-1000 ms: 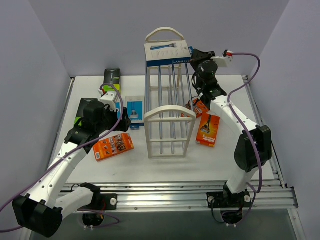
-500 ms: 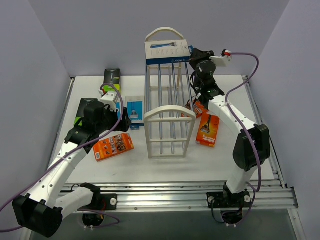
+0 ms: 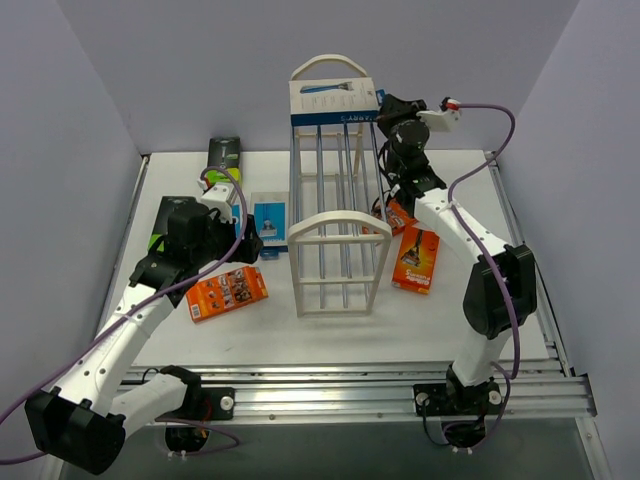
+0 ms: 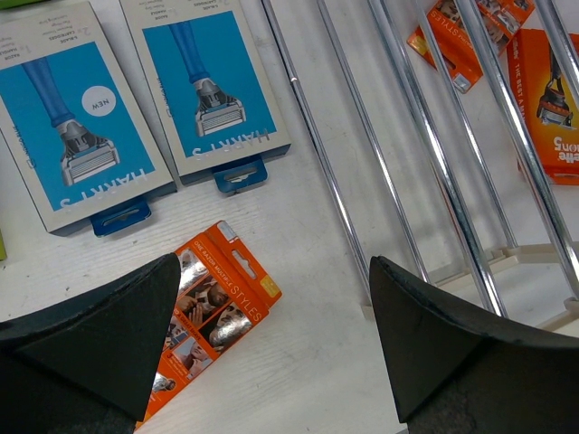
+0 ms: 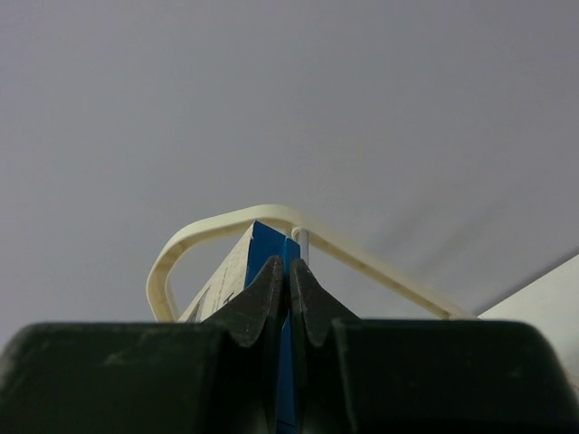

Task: Place and organize the shaving razors onto the shelf
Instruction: Place the shaving razor onto shelf, then grab a shaving razor with the left arm

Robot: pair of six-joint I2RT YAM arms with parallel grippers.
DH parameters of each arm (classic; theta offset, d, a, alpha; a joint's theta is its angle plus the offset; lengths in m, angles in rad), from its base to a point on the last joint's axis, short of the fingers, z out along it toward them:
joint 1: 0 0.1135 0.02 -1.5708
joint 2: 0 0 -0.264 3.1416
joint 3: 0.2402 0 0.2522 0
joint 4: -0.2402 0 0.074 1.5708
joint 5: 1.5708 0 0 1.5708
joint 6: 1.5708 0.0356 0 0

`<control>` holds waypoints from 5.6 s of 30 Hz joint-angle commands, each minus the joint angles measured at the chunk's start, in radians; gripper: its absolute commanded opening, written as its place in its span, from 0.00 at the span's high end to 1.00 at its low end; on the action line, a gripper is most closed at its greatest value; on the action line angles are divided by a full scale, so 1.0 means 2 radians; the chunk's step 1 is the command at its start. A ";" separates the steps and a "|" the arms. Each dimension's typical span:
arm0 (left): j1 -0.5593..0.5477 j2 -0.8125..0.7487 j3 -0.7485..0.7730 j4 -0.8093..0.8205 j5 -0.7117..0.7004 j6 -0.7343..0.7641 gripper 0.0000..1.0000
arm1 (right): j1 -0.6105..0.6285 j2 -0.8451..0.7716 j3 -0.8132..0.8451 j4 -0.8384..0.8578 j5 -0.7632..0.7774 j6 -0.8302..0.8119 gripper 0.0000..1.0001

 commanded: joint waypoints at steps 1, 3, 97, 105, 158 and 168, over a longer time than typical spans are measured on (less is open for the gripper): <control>0.001 -0.001 0.013 0.026 0.009 -0.002 0.06 | 0.006 0.007 0.031 0.035 0.021 -0.009 1.00; -0.001 0.000 0.013 0.025 0.009 -0.002 0.06 | 0.007 0.009 0.032 0.038 0.024 -0.009 1.00; 0.013 -0.021 0.012 0.000 -0.074 0.010 0.06 | -0.076 -0.343 -0.339 -0.204 -0.062 -0.082 0.22; 0.073 0.005 0.007 -0.002 -0.076 -0.051 0.06 | -0.078 -0.373 -0.392 -0.227 -0.083 -0.101 0.23; 0.212 0.259 -0.178 0.402 0.028 -0.415 0.29 | -0.112 -0.369 -0.491 -0.181 -0.179 -0.124 0.25; 0.214 0.295 -0.170 0.431 0.034 -0.415 0.76 | -0.112 -0.357 -0.488 -0.178 -0.178 -0.125 0.25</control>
